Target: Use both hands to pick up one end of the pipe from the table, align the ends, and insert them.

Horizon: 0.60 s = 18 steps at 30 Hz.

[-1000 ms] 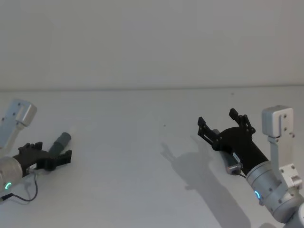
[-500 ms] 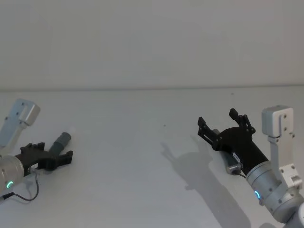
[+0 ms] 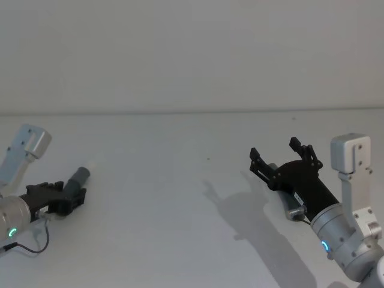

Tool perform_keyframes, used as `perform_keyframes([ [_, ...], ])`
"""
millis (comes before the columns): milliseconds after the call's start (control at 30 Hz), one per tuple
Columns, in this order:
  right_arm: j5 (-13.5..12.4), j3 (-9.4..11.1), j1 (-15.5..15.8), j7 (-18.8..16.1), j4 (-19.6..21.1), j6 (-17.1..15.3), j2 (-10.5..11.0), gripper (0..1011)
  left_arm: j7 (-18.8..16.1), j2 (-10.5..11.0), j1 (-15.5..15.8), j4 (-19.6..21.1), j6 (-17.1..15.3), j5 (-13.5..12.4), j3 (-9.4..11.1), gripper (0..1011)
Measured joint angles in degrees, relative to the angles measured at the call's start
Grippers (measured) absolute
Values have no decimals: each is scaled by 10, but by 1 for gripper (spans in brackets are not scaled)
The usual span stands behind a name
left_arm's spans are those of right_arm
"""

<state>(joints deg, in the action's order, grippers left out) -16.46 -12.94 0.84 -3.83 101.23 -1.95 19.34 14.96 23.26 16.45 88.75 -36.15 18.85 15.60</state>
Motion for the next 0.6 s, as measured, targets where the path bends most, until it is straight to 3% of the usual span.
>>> perform_keyframes([
  [233,0,0,0,0,0,0,0,1000,1,0,0,0,0,0,1,336],
  [600,0,0,0,0,0,0,0,1000,2,0,1,-1,-1,0,1,301],
])
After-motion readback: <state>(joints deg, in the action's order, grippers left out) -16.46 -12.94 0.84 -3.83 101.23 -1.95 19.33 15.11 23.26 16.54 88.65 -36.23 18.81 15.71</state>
